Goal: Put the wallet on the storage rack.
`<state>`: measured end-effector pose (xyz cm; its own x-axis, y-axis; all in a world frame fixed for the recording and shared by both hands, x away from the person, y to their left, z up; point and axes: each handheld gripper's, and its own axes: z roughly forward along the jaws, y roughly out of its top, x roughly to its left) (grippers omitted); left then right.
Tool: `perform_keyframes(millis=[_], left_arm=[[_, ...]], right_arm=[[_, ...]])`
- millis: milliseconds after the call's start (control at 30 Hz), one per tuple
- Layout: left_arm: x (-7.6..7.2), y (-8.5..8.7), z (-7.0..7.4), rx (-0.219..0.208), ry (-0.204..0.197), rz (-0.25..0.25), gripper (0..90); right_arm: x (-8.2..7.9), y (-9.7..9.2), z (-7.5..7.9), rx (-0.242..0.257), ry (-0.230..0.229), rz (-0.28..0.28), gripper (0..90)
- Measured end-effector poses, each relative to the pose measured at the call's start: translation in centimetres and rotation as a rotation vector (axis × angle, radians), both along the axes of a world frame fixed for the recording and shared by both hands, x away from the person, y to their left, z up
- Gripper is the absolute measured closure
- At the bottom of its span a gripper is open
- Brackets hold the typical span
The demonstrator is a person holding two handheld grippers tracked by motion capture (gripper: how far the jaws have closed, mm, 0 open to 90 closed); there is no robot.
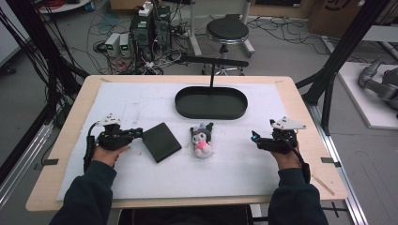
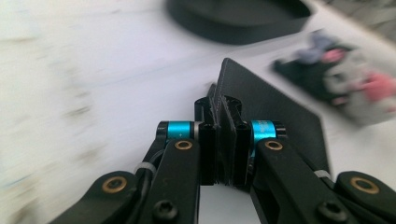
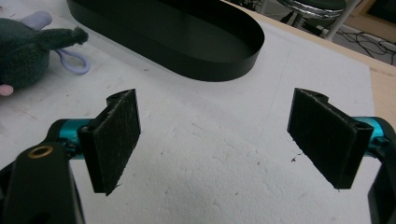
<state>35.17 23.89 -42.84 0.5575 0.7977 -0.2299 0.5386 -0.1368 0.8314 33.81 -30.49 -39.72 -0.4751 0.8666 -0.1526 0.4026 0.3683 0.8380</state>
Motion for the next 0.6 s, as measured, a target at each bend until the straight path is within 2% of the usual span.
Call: perform_keyframes(millis=[100, 300, 333, 367, 467, 500, 533, 567, 600], left_arm=[[0.2, -0.2, -0.8, 0.037, 0.037, 0.012, 85.0], [0.4, 0.1, -1.3, 0.017, 0.058, 0.015, 83.4], [0.5, 0.1, -1.5, 0.017, 0.064, 0.02, 79.8], [0.8, 0.2, -2.0, 0.011, 0.102, 0.026, 65.2], [1.0, 0.2, -2.3, -0.003, 0.125, 0.039, 45.5], [1.0, 0.2, -2.3, -0.018, 0.131, 0.038, 45.5], [0.8, 0.1, -1.9, -0.023, 0.114, 0.041, 40.3], [0.7, 0.0, -1.7, -0.031, 0.093, 0.028, 40.0], [0.7, 0.0, -1.7, -0.031, 0.093, 0.028, 40.0]], right_arm=[[0.0, 0.1, 0.0, -0.006, 0.003, 0.004, 17.4], [0.0, 0.1, 0.0, -0.005, 0.001, 0.004, 17.4], [0.0, 0.1, -0.1, -0.002, 0.006, 0.004, 17.5], [0.0, 0.1, 0.0, -0.003, 0.005, 0.002, 17.4], [0.0, 0.2, -0.1, -0.007, 0.004, 0.007, 17.4], [0.0, 0.2, -0.1, -0.007, 0.004, 0.007, 17.4], [0.0, 0.2, -0.1, -0.008, 0.004, 0.009, 17.5], [0.0, 0.2, 0.0, -0.008, 0.002, 0.006, 17.4], [0.0, 0.1, -0.1, -0.009, 0.002, 0.008, 17.5]])
